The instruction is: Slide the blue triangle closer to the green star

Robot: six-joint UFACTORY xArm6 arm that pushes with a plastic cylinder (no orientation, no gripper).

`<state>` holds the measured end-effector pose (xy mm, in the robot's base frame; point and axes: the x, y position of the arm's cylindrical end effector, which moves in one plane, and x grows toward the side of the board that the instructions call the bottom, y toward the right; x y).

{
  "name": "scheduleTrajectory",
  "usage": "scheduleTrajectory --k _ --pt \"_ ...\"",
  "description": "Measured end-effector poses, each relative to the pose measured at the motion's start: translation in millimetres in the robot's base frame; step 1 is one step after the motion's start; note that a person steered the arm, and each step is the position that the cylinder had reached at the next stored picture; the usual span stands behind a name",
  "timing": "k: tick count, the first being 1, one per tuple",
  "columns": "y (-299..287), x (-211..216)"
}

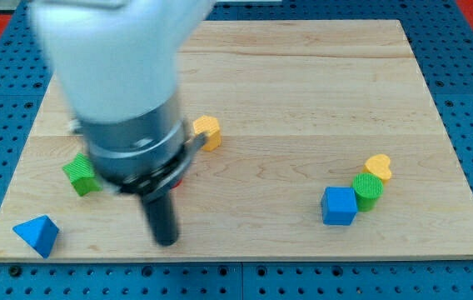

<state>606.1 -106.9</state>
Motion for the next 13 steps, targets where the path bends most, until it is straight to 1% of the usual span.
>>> scheduleTrajectory --k 1,3,4,5,6,8,9,11,12,13 --pt "-20.5 12.7" --pt "-24.3 12.9" --pt "-60.1 12.2" --pt "-111.4 12.1" --pt "-120.3 12.3" --pt "-182.8 9.6" --pt "-178.9 0.4" --pt "-188.2 -56.8" --pt "-189.5 -77.5" --pt "-188.2 -82.6"
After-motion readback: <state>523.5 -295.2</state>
